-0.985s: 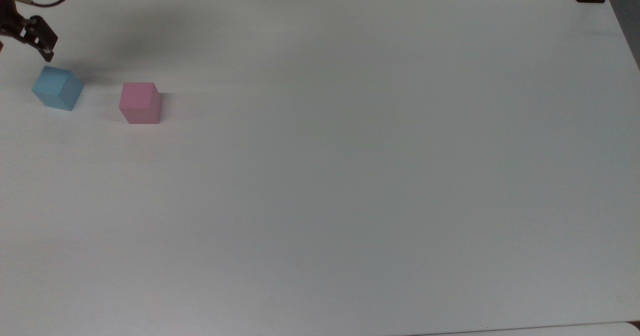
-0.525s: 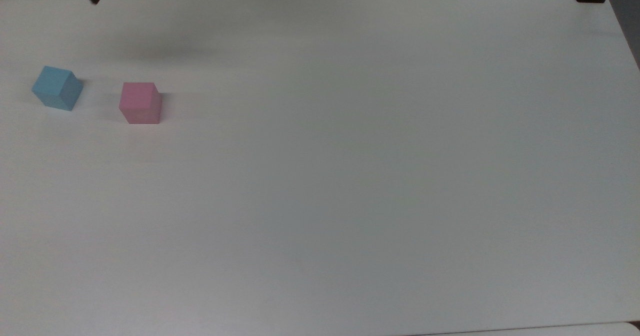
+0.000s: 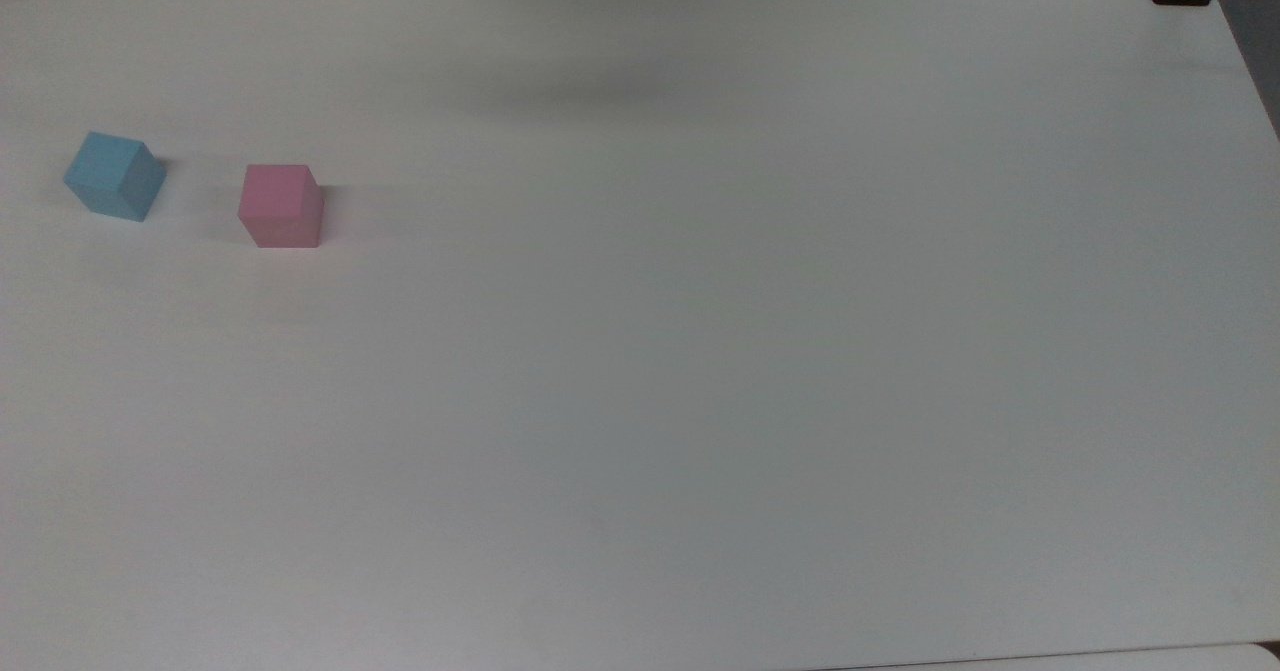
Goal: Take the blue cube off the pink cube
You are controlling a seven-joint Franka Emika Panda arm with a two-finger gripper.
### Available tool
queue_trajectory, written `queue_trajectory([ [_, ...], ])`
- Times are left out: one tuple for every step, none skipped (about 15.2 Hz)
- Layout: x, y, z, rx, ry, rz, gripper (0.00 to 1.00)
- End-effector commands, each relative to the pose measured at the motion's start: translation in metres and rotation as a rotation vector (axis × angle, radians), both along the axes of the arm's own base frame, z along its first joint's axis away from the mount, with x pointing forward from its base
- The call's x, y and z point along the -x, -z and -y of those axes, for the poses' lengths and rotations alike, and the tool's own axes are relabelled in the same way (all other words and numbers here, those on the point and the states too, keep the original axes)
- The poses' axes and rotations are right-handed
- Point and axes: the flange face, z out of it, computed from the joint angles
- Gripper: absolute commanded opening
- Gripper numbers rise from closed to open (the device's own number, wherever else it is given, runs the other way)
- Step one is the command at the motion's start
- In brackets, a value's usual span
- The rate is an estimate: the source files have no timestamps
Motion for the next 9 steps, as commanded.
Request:
queue_trajectory([
  [-0.003,0.015,-0.037,0.006,-0.067,0.012,1.0],
  [-0.004,0.024,-0.045,0.003,-0.083,-0.003,1.0],
  [-0.004,0.023,-0.05,0.001,-0.093,-0.003,1.0],
  [-0.004,0.024,-0.052,0.0,-0.11,-0.005,1.0],
  [-0.005,0.024,-0.054,0.001,-0.129,-0.005,1.0],
  [-0.005,0.024,-0.056,0.001,-0.144,-0.005,1.0],
  [-0.005,0.025,-0.056,0.0,-0.152,-0.006,1.0],
  [-0.004,0.024,-0.056,-0.002,-0.152,-0.006,1.0],
  [-0.004,0.023,-0.056,-0.002,-0.15,-0.005,1.0],
])
